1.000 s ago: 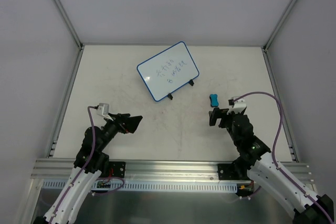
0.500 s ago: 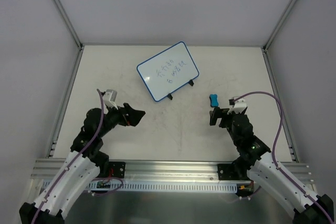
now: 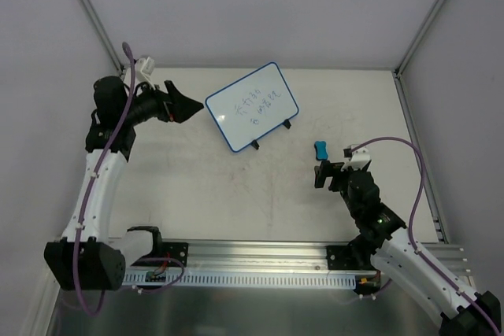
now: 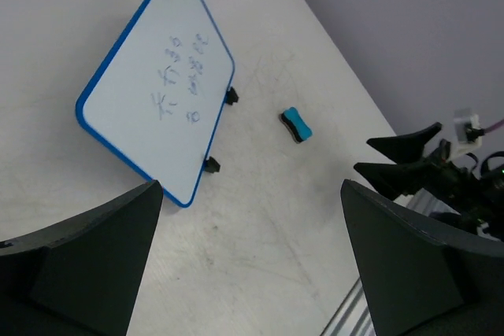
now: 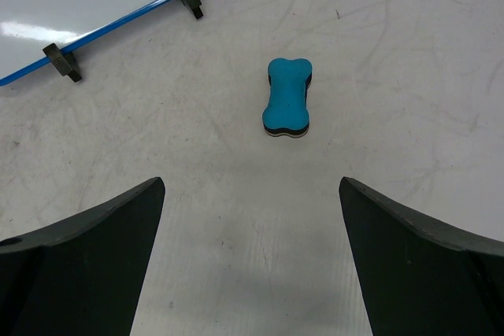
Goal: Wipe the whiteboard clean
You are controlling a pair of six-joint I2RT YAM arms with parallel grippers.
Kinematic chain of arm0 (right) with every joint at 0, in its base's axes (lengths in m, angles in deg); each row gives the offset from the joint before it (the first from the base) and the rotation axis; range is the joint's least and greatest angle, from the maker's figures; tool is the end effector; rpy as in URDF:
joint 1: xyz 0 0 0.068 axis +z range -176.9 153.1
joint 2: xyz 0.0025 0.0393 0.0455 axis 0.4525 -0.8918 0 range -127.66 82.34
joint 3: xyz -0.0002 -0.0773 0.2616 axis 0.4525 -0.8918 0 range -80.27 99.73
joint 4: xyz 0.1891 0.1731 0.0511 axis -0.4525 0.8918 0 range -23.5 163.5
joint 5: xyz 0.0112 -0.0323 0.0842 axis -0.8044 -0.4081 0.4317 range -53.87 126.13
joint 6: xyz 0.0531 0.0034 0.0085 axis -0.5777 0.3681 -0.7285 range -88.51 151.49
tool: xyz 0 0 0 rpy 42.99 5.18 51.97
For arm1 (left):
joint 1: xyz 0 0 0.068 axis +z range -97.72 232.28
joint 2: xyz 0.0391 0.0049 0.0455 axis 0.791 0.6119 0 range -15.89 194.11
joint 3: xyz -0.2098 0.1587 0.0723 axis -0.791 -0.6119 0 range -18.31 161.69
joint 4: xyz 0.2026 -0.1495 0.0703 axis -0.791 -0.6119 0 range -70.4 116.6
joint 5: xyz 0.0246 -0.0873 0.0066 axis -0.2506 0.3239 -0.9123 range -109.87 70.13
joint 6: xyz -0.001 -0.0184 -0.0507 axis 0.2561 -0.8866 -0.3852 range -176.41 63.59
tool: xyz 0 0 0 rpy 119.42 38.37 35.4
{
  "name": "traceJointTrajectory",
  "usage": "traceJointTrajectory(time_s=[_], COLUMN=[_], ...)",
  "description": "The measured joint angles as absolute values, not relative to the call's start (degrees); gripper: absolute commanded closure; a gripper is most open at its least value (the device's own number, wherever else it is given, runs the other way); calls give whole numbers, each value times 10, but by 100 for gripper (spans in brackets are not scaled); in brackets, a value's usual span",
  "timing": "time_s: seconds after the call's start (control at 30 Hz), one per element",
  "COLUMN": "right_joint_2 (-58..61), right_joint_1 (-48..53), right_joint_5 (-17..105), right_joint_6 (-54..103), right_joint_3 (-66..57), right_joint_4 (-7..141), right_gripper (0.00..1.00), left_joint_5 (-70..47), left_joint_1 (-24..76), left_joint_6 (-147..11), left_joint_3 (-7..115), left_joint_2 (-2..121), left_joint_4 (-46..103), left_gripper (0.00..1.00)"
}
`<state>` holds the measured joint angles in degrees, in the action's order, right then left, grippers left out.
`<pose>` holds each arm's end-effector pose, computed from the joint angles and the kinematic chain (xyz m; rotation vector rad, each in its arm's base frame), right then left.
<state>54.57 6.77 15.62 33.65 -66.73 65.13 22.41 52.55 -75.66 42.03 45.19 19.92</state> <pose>0.1262 0.0691 0.2106 -0.3003 1.7561 0.0747 0.2378 -0.0229 0.3884 0.2724 1.7212 -0.8682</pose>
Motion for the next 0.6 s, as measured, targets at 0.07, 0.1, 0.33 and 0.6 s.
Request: traceJointTrajectory(time_s=[0.07,0.1,0.33,0.6], right_joint_2=[546,546,546,565], right_joint_1=[68,68,68,68], right_joint_5=[157,158,159,158], right_joint_6=[336,336,337,337], right_joint_3=[-667,-667,-667,-667], right_joint_4=[651,651,651,650], right_gripper=[1,1,1,1], left_joint_5=[300,331,496,499], left_joint_1=[541,543,548,560], left_joint_6=[-757,-757,-765,-752], left_joint_3=[472,499,623,649], left_joint_2=[509,539,747,843], left_joint_4=[197,198,198,182], left_gripper=[1,1,1,1])
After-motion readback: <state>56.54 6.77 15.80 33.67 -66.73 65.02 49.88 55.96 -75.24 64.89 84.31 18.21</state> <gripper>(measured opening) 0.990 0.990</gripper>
